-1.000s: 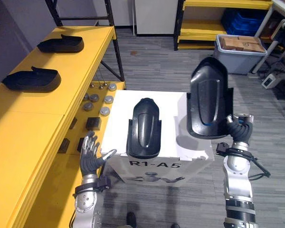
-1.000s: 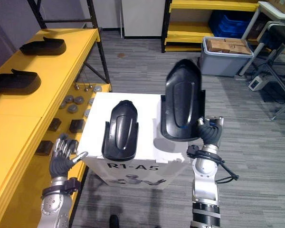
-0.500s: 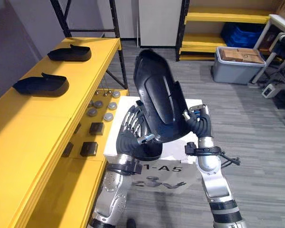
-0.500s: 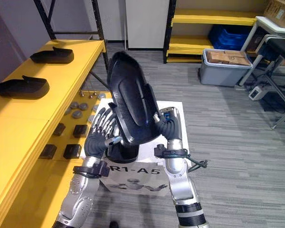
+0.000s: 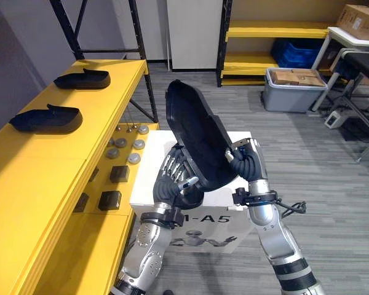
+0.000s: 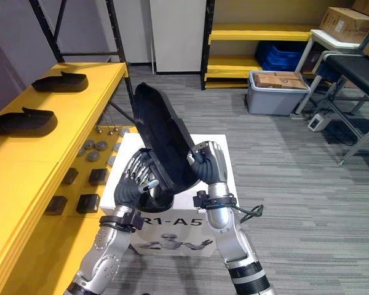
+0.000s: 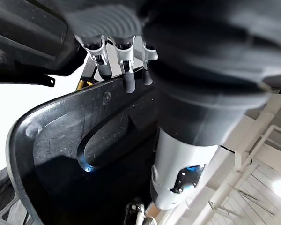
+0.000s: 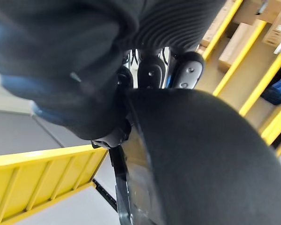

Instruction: Walk over and take plastic housings, then place them on the shelf

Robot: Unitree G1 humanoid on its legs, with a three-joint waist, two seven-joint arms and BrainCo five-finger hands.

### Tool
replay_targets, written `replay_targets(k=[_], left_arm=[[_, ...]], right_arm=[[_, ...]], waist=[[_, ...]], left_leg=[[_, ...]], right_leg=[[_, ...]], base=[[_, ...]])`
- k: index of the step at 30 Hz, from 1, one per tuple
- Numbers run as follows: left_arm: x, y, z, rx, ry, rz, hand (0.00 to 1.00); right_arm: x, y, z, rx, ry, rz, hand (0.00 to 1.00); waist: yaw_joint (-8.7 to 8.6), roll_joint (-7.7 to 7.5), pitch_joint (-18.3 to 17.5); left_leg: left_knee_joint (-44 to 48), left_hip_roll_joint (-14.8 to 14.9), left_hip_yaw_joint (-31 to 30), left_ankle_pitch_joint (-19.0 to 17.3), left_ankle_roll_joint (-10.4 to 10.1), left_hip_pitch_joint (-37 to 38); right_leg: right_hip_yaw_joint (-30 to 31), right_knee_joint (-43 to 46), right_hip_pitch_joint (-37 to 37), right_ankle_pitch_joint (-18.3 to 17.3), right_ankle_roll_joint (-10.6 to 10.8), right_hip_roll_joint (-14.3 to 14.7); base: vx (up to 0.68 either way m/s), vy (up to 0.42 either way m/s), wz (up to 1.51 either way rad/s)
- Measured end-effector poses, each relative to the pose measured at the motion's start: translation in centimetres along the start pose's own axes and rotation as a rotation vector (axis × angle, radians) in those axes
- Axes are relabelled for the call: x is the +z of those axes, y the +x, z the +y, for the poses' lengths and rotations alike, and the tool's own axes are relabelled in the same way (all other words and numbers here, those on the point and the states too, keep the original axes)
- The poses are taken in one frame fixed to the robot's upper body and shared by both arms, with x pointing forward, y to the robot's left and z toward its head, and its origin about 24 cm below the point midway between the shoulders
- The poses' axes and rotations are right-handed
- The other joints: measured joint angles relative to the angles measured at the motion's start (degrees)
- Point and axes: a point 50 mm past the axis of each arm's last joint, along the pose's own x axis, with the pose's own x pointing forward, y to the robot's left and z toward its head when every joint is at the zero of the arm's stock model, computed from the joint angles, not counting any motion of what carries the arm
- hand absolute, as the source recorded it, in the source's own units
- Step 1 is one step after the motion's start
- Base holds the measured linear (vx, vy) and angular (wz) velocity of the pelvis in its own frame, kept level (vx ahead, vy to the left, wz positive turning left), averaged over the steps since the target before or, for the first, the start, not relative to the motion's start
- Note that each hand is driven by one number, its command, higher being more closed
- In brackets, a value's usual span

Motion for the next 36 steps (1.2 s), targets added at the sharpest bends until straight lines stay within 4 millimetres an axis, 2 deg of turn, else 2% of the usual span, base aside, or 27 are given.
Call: replay_targets(k=[12, 18, 23, 26, 31, 36], left_arm=[[0.8, 0.3, 0.9, 0.069, 0.071, -0.054, 0.0], [2.8, 0.3, 2.1, 0.136, 0.117, -0.154, 0.0], [4.3, -0.5, 3.3, 0.213, 0.118, -0.239, 0.0], [4.2, -1.1, 3.9, 0.254, 0.112, -0.238, 0.0], [3.8, -1.7, 4.6, 0.294, 0.112, -0.22, 0.0], [1.7, -1.9, 5.3, 0.301, 0.123, -0.108, 0.0]], right_arm=[[-0.6, -0.4, 0.5, 0.017, 0.003, 0.03, 1.0], [-2.3, -1.7, 0.8, 0.015, 0.021, 0.125, 1.0], [-3.5, -2.2, -0.3, -0.032, 0.001, 0.182, 1.0], [-3.9, -2.1, -0.9, -0.06, -0.006, 0.195, 1.0], [-3.6, -2.1, -0.7, -0.078, 0.022, 0.203, 1.0], [-1.9, -1.6, -1.1, -0.102, 0.079, 0.136, 1.0]], waist=[[-0.03, -0.09, -0.2], [0.07, -0.1, -0.2], [0.04, -0.1, -0.2], [0.08, -0.1, -0.2], [0.09, -0.17, -0.2], [0.14, -0.58, -0.4]], left_leg=[[0.0, 0.0, -0.1, 0.3, 0.0, 0.0], [0.0, 0.0, -0.3, 0.6, 0.1, 0.0], [0.0, 0.0, -0.4, 0.8, 0.1, 0.0], [-0.1, 0.1, -0.4, 0.9, 0.1, 0.0], [0.0, 0.1, -0.3, 0.9, 0.1, -0.2], [0.0, 0.1, -0.2, 0.9, 0.1, -0.3]], right_leg=[[-0.1, 0.3, -0.1, 0.0, 0.0, 0.0], [-0.2, 0.4, 0.0, 0.0, 0.0, 0.0], [-0.3, 0.7, -0.1, 0.0, 0.0, 0.0], [-0.3, 0.7, -0.2, 0.0, 0.0, 0.0], [-0.2, 0.7, -0.4, 0.0, 0.0, 0.0], [-0.1, 0.7, -0.5, 0.0, 0.0, 0.0]], base=[[0.0, 0.0, 0.0], [0.0, 0.0, 0.0], [0.0, 0.0, 0.0], [0.0, 0.0, 0.0], [0.0, 0.0, 0.0], [0.0, 0.0, 0.0]])
